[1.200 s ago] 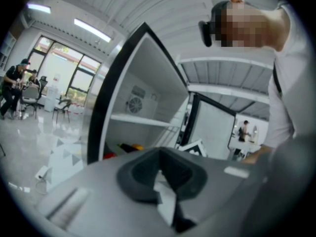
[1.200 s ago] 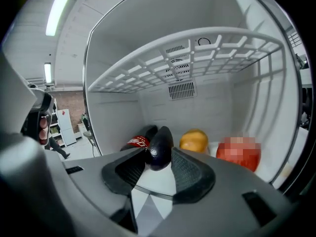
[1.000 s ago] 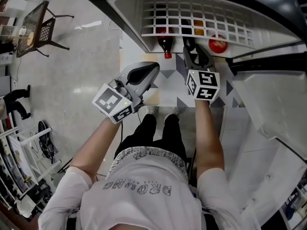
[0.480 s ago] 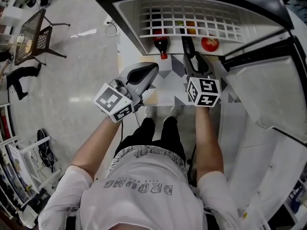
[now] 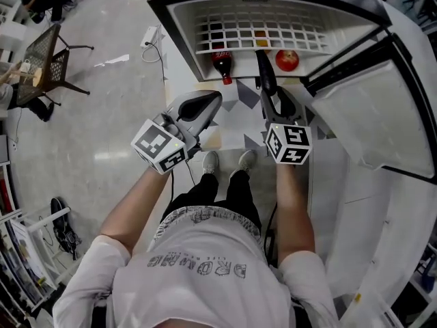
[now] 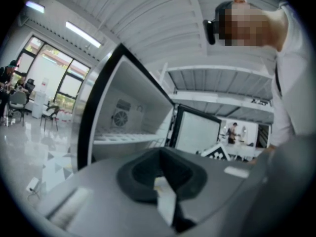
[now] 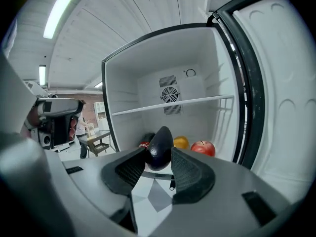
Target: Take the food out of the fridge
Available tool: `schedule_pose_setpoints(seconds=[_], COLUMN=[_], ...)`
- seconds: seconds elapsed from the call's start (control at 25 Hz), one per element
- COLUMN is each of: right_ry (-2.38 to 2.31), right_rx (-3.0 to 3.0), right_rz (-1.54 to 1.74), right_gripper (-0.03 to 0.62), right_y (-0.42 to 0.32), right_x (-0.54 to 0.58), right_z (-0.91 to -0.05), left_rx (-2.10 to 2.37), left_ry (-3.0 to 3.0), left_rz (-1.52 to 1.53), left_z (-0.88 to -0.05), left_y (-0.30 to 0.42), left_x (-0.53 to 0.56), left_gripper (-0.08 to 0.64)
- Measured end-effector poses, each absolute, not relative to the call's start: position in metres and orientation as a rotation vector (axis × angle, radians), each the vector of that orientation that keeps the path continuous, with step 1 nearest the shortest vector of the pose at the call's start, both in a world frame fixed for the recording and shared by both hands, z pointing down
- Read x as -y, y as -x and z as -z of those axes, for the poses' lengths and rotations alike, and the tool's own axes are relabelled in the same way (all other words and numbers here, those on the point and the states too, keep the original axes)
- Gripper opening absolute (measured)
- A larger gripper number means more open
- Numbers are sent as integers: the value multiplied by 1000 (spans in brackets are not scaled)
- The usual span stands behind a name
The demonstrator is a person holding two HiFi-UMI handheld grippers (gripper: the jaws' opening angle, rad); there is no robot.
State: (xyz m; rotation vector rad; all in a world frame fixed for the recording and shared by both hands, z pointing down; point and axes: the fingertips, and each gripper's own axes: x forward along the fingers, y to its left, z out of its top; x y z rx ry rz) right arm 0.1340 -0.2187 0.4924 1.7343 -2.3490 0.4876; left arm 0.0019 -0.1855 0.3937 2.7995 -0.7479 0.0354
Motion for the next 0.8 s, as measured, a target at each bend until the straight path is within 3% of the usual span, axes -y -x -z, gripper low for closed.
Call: schedule_pose_setpoints(seconds=[0.8], right_ry=[-1883], right_rx=[2300], right_rz=[-421], right_gripper=[153], right_y=[-155], right_x=[136], right_z=[-435], left_rx=[634], left_ry=[-2876], left_rz=[13], left_z=[-360], left_y=[1], left_x=[158], left_gripper=[8])
